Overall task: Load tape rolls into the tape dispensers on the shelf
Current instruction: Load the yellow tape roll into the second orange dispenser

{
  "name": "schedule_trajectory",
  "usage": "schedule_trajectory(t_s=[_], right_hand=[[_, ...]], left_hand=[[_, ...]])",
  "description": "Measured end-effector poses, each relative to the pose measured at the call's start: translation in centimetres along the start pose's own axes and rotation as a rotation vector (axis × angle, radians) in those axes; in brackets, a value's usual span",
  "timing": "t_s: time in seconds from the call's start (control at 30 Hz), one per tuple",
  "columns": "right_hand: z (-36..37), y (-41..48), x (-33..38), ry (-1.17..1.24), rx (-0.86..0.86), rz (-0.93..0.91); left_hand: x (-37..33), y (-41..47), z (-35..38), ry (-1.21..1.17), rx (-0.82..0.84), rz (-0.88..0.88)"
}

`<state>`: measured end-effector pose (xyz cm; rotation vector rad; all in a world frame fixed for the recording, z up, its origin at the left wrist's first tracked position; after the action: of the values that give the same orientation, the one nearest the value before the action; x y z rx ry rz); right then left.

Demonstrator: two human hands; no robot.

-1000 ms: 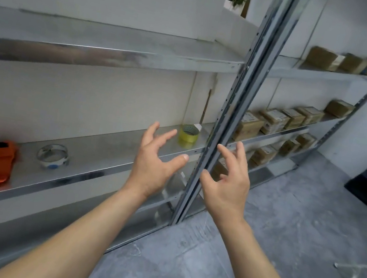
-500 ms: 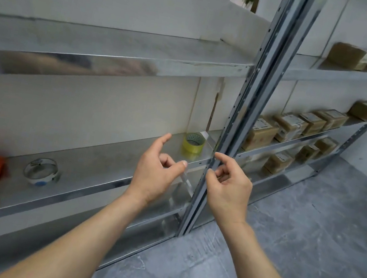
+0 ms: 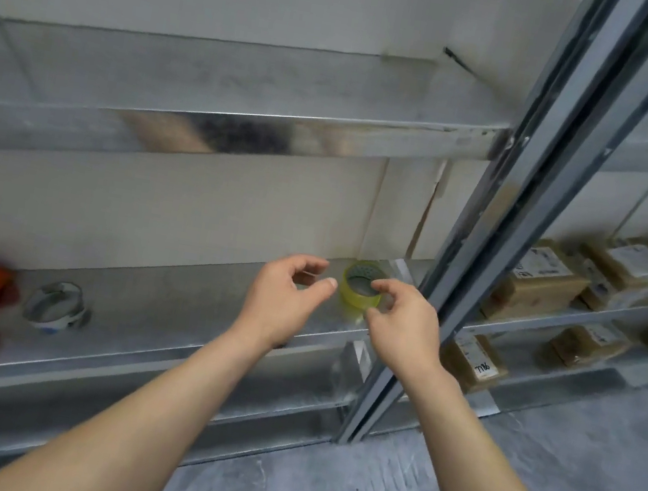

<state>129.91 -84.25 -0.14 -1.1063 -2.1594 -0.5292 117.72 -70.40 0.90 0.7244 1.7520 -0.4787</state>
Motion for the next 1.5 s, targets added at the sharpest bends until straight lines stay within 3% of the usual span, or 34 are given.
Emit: schedule_trajectory(t_s=[0.27,0.63,0.73,0.83,0.9,1.1,1.2,1.3,1.37,1.5], right_hand=[[4.7,6.8,-4.0,-0.261,0.379,0.029],[10.4,10.3,-7.0,-0.378,0.612,0.061],[10.9,10.9,-6.5,-0.241,0.538,0.140],[11.2,10.4,-5.1,0.218,0.459,0.369],[11.4,10.8,-3.9,0.321,0.412,0.353],[11.7,10.7,-1.6,-0.288,0.511,-0.087],[13.3,9.2,-3.5,-0.463,0.647,-0.112],[14.1,8.8,-4.6,-0.540,0.618,-0.162],[14.3,9.0,-4.8,-0.384,0.558,-0.084],[14.2,8.9,-2.6,0.601,0.512,0.380]], left_hand=[[0.8,3.7,1.6,0.075,-0.023,-0.115],[3.1,6.0,0.7,0.135,-0.049,-0.205],[3.8,6.4,0.5,0.124,-0.069,-0.235],[4.6,6.7,0.7,0.102,-0.098,-0.287],[5.1,6.9,0.8,0.102,-0.120,-0.320],[7.6,6.5,0.7,0.115,-0.145,-0.449],[8.5,6.0,0.7,0.130,-0.139,-0.485],[8.8,5.8,0.8,0.132,-0.125,-0.498],[8.6,5.8,0.8,0.128,-0.124,-0.492],[8.1,6.1,0.3,0.120,-0.142,-0.487]])
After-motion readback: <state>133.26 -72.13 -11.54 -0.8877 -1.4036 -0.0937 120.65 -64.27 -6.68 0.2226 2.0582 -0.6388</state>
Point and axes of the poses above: each hand's wrist, its own y-axis towards the middle knuckle, its own z-axis out of the palm, x = y × z, the point moved 7 cm from there along y, towards the middle knuckle, and after that the axes turned 3 degrees about y, right-handed, at the moved point
